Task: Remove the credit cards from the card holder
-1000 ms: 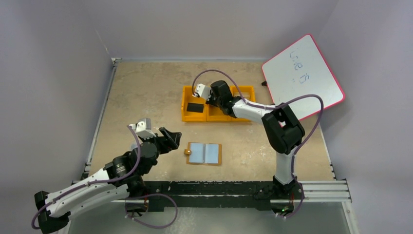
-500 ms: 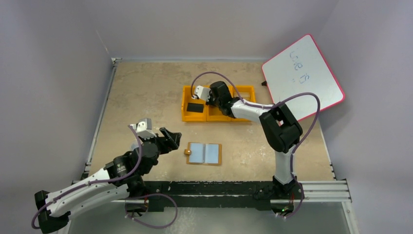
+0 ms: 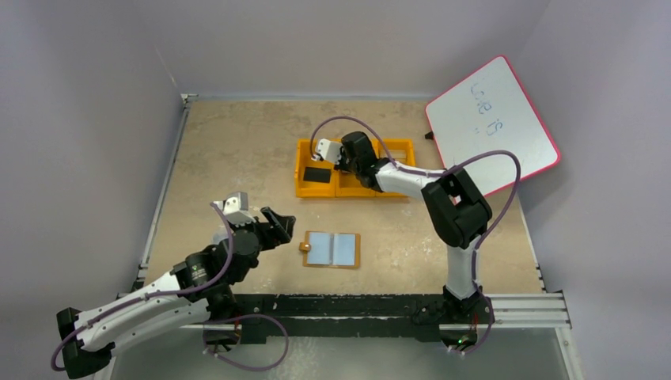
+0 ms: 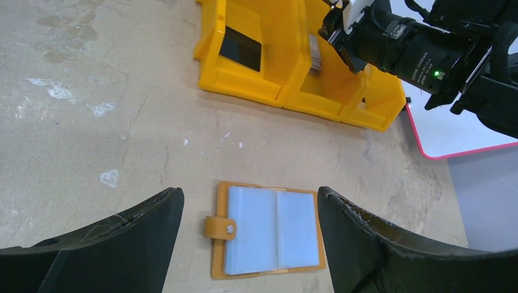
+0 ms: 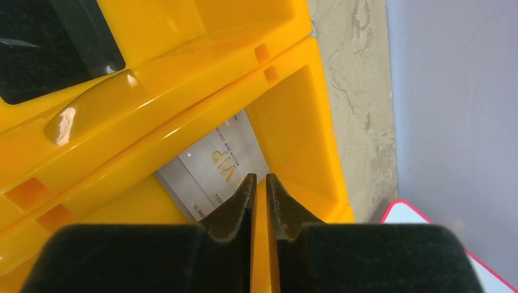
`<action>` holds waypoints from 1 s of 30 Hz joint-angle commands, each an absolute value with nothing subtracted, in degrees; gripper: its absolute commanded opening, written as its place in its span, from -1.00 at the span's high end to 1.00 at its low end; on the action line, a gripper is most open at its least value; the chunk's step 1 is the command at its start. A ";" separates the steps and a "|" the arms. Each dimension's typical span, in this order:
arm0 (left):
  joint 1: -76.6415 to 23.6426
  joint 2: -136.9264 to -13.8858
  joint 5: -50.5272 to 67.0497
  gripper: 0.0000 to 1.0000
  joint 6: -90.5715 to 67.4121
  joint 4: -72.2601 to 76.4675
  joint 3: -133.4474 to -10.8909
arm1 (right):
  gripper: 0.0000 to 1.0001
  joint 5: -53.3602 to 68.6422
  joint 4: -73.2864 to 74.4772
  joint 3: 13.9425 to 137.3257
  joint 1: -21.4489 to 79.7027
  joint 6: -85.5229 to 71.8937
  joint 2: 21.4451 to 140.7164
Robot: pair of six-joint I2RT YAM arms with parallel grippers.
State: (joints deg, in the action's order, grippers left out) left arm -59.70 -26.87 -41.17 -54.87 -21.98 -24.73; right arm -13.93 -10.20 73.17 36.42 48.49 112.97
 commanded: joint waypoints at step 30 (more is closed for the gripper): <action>-59.75 -59.70 -34.77 -0.65 -62.89 -11.49 -26.76 | 0.26 16.94 -23.25 25.72 38.32 -42.15 70.51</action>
